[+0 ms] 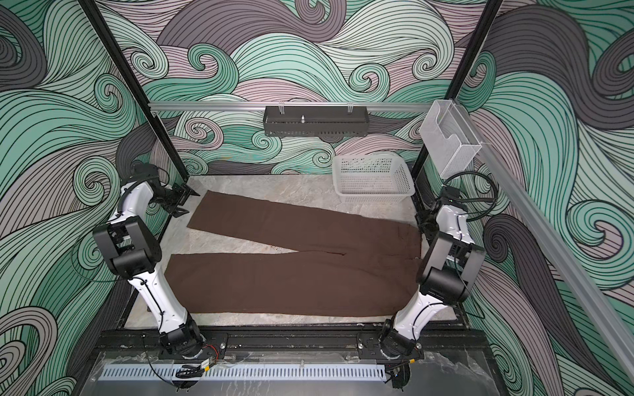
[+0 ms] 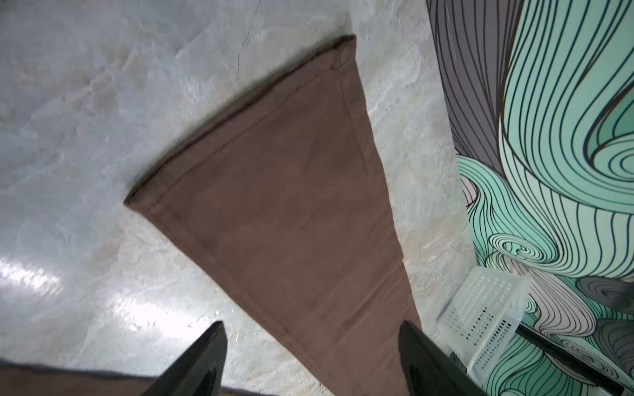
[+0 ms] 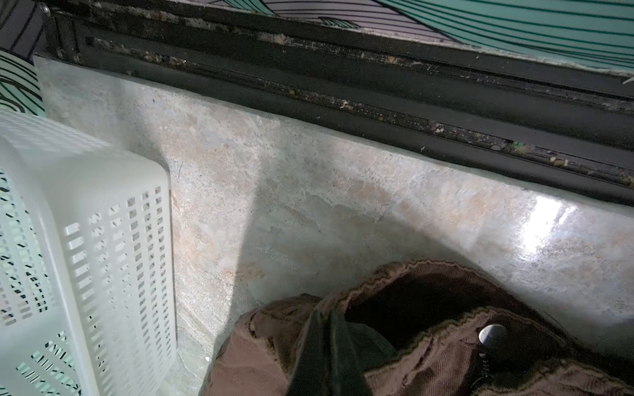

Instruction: Fold and stack the trousers

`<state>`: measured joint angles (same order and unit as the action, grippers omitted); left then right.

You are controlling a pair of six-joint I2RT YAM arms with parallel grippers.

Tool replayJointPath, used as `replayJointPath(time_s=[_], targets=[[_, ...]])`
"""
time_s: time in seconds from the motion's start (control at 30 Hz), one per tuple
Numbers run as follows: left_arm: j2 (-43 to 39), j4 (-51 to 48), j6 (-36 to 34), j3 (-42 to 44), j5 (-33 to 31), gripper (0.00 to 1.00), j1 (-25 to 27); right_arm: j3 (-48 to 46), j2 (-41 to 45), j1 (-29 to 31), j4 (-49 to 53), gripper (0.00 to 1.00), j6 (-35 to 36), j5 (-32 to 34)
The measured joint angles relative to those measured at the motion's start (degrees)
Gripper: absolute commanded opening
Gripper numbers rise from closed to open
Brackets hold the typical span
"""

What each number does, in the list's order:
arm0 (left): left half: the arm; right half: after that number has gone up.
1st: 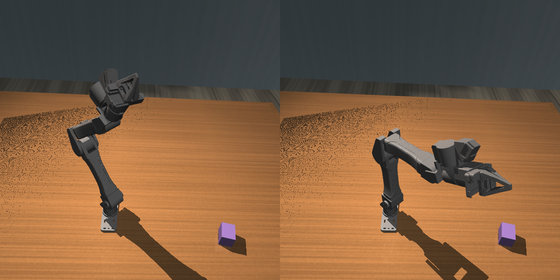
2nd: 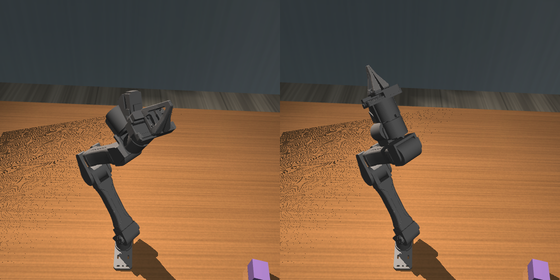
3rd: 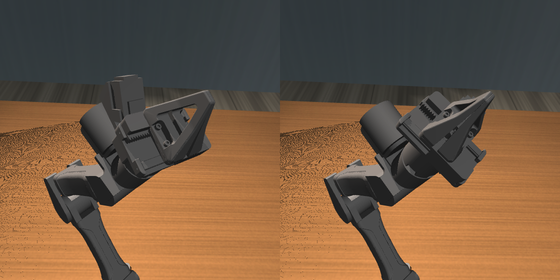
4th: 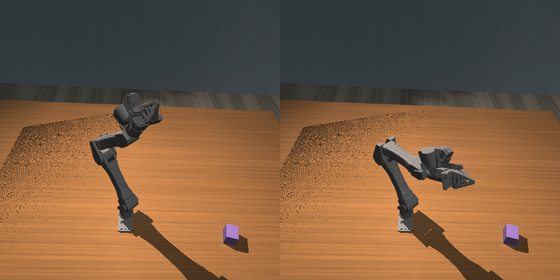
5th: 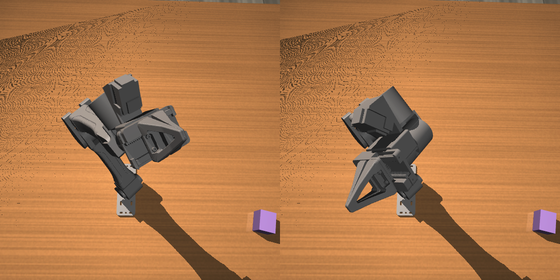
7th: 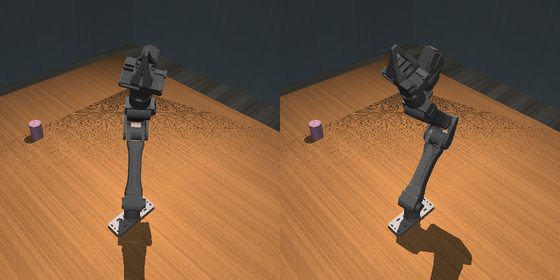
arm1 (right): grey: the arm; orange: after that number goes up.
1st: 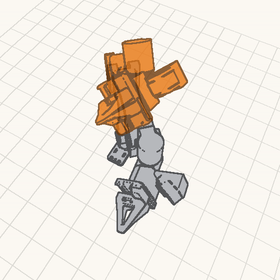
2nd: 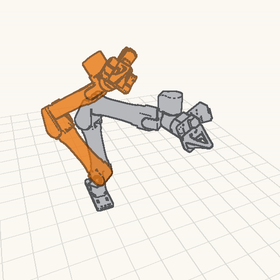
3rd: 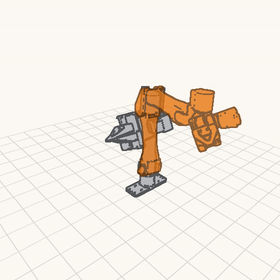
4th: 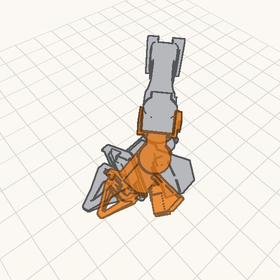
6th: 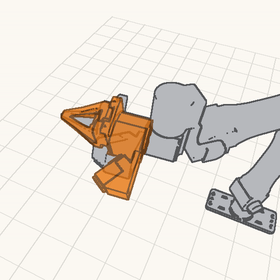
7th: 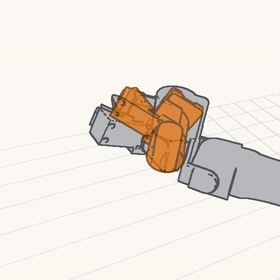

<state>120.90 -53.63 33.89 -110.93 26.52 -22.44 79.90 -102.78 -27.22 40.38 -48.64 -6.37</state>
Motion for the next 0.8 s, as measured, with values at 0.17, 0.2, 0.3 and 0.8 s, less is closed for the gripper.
replayJointPath(time_s=[0.17, 0.2, 0.3, 0.8], targets=[[9.6, 0.8, 1.7, -12.9, 0.5, 0.8, 0.1, -0.3, 0.0, 0.6, -0.8, 0.0, 0.0, -0.1], [11.5, 1.0, 2.0, -15.4, 0.7, 0.8, 0.2, -0.5, 0.0, 0.8, -0.9, 0.0, 0.0, -0.1], [16.3, 2.2, 3.0, -20.3, 0.9, 0.79, 0.7, -1.1, 0.0, 1.3, -1.2, 0.0, 0.0, -0.1], [28.4, 3.1, 5.8, -25.8, 1.0, 0.77, 5.8, -1.9, 0.0, 1.2, -2.7, 0.0, 0.0, -0.2]])
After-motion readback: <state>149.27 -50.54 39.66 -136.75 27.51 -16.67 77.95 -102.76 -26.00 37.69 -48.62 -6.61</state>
